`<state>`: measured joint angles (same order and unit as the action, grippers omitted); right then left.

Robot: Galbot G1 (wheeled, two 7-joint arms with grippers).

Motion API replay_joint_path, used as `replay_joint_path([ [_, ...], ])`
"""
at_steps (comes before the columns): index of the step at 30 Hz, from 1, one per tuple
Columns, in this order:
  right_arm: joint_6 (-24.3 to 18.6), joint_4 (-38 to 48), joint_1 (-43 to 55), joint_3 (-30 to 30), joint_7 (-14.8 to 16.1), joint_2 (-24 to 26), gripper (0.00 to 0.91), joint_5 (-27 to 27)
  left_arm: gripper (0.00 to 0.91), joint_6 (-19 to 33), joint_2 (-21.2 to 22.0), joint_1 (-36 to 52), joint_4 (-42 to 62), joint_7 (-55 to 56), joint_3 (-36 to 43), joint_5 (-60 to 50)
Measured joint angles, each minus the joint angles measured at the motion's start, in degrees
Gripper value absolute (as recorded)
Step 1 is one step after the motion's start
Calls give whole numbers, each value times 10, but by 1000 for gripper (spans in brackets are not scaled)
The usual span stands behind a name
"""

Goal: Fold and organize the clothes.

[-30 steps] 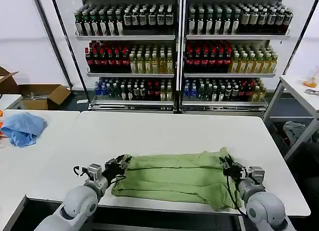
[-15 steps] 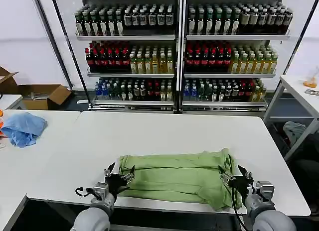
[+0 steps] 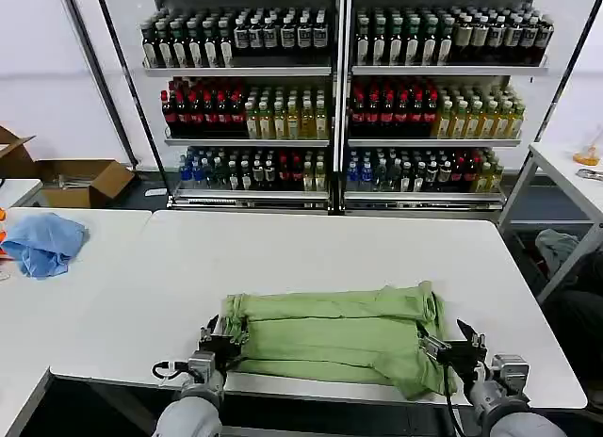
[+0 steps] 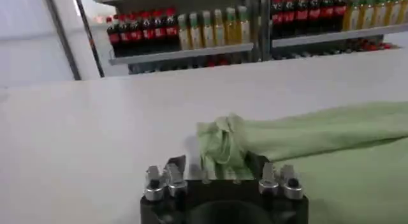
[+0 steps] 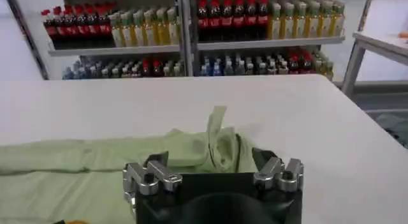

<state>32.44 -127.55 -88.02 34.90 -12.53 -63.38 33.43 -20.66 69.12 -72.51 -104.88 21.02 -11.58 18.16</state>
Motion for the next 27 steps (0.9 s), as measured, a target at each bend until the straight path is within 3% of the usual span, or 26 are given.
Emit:
replay_joint_path([
  [15, 3, -18, -11, 17, -4, 11, 907, 11, 20, 17, 12, -15, 2, -14, -4, 15],
  [27, 0, -20, -6, 27, -9, 24, 907, 26, 20, 33, -27, -4, 5, -37, -60, 41],
])
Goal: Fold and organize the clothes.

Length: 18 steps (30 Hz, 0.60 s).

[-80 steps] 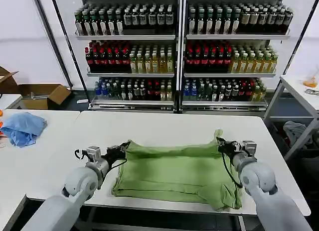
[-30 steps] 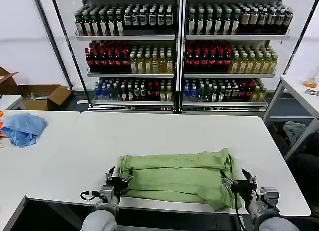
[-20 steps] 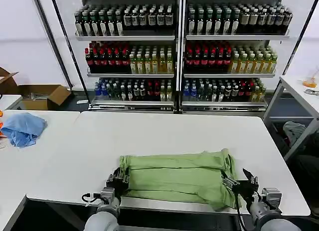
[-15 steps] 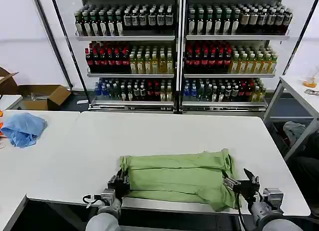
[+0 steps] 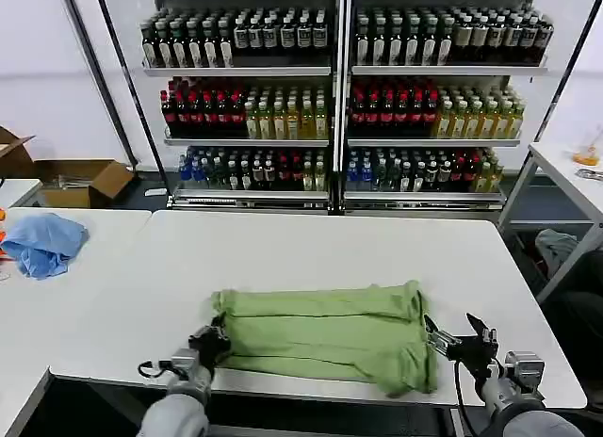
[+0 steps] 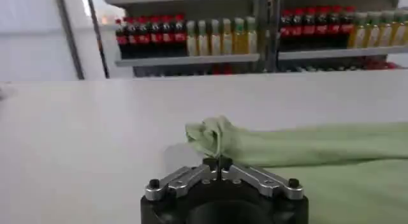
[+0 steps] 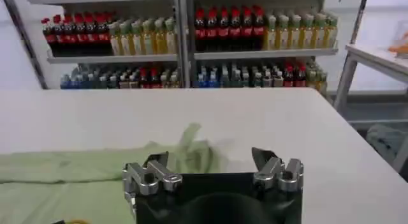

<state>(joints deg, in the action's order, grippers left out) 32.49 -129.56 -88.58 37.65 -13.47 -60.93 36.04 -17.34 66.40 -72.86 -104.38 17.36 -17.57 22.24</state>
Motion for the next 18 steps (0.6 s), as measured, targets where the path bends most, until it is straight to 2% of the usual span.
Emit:
replay_joint_path([
  [10, -1, 4, 11, 1, -3, 15, 907, 15, 20, 1, -76, -3, 12, -28, -124, 55],
  [18, -1, 3, 17, -5, -3, 22, 907, 19, 20, -26, -95, 4, -59, -38, -174, 219],
])
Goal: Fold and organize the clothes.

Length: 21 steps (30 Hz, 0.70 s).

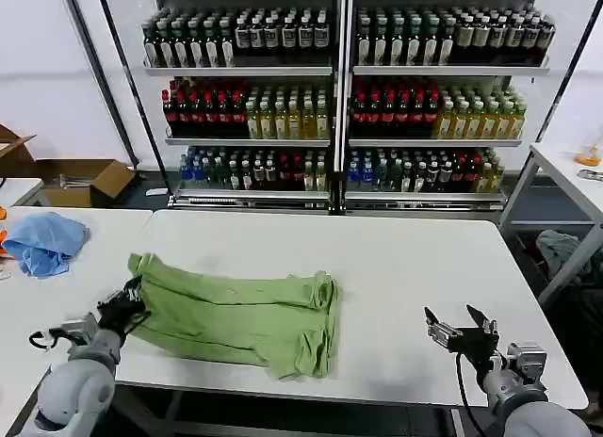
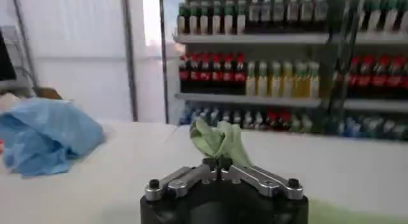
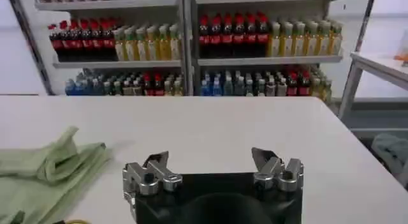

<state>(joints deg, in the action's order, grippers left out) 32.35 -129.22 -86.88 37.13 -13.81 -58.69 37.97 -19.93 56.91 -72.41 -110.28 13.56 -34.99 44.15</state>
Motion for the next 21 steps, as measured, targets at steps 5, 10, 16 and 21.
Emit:
replay_joint_path([
  [5, 0, 0, -2, 0, -1, 4, 907, 1, 20, -5, 19, 10, -64, 0, 27, 134],
  [10, -2, 0, -5, 3, 0, 7, 907, 2, 20, -4, 61, 27, -91, -1, 88, 218],
  [16, -3, 5, -1, 0, 1, 7, 907, 2, 20, -4, 117, 56, -69, -4, 175, 253],
  [21, -6, 9, 1, -1, 2, 6, 907, 2, 907, -5, 150, 86, -22, -5, 238, 243],
])
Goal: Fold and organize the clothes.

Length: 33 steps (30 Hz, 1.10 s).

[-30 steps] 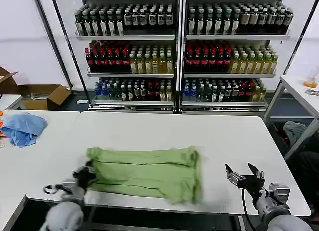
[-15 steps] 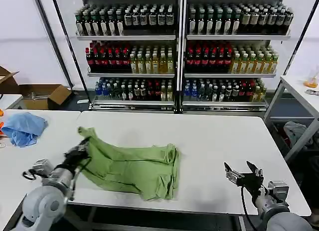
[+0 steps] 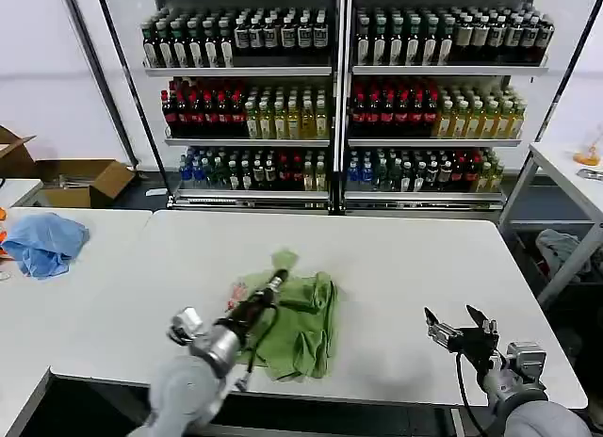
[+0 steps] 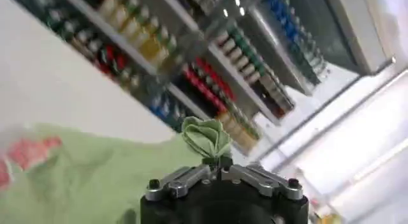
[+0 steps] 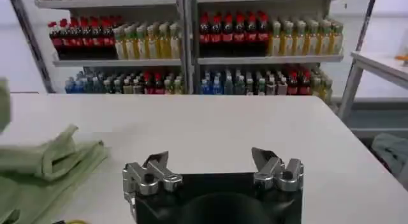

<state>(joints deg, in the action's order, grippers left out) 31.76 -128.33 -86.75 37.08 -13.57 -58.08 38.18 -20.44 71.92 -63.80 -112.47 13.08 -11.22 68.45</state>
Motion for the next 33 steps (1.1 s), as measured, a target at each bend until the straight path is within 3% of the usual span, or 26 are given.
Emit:
replay_joint_path([
  [8, -2, 6, 5, -3, 2, 4, 907, 2, 907, 8, 20, 28, 60, -2, 55, -65],
  [15, -2, 7, 11, -6, 2, 10, 907, 4, 907, 11, 19, 28, 53, -18, 64, -85],
  [24, -2, 12, 20, -12, 2, 8, 907, 7, 907, 9, -23, -16, 2, -28, 0, -137],
  [33, -1, 12, 21, -14, 1, 4, 907, 6, 907, 6, -51, -40, 47, -19, -48, -269],
])
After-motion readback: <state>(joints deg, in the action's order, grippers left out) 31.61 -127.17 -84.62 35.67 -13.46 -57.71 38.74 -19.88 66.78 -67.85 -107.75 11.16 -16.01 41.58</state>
